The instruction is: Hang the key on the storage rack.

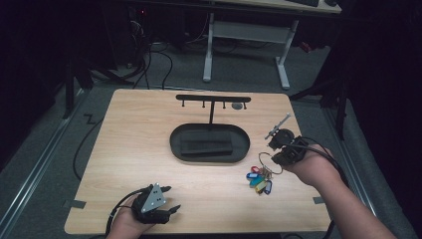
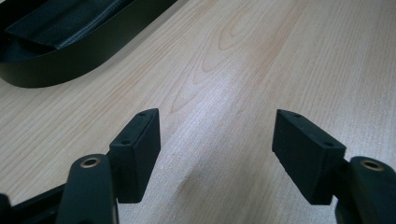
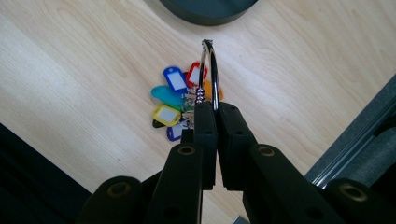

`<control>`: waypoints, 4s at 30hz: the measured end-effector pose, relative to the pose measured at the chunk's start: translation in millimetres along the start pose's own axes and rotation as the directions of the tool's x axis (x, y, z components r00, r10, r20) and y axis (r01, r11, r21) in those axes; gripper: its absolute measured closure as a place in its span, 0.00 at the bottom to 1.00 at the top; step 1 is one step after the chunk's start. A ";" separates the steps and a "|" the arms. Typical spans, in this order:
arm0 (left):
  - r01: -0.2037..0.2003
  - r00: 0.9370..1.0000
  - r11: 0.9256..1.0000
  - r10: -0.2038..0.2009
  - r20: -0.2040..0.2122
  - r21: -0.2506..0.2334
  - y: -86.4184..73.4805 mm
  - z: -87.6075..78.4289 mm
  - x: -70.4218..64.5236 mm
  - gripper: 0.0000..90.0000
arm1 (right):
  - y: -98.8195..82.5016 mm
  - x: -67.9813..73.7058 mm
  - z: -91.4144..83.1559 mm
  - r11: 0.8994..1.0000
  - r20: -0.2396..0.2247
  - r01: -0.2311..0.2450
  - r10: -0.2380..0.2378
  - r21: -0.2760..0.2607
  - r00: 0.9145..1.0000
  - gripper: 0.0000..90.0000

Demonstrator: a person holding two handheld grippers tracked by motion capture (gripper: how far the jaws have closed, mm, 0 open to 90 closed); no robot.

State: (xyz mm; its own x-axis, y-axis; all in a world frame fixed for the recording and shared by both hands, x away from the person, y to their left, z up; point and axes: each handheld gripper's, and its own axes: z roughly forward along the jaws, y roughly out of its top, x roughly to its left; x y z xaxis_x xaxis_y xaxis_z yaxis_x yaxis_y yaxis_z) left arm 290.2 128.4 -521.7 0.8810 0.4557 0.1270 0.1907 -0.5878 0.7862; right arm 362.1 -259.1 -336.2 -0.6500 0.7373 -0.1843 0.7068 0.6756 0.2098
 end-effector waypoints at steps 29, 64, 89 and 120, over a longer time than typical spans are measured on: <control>-0.001 1.000 1.000 0.001 -0.007 -0.003 -0.4 -1.1 0.5 0.36 | 30.4 -5.0 -24.1 0.999 0.016 -0.005 0.006 -0.049 1.000 0.97; 0.000 1.000 1.000 0.000 -0.013 -0.004 -0.7 -1.8 0.7 0.36 | 116.2 -31.3 -15.0 0.995 0.036 0.003 0.000 -0.103 0.999 0.97; -0.003 1.000 1.000 0.003 -0.007 0.005 -1.9 -0.7 2.9 0.36 | 144.0 -62.9 13.3 0.994 0.038 -0.068 0.071 -0.082 0.997 0.97; -0.006 1.000 1.000 0.006 -0.003 0.013 -2.1 2.7 2.8 0.36 | 143.8 -69.7 17.6 0.984 0.091 -0.105 0.119 -0.146 0.989 0.72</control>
State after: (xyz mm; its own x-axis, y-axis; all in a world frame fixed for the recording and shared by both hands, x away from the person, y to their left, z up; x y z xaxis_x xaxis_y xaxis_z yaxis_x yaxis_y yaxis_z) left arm 293.4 129.1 -524.6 0.8811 0.4538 0.1334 0.1908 -0.5990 0.7777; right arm 513.9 -213.3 -310.1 -0.5331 0.8099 -0.2446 0.7227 0.5863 0.3661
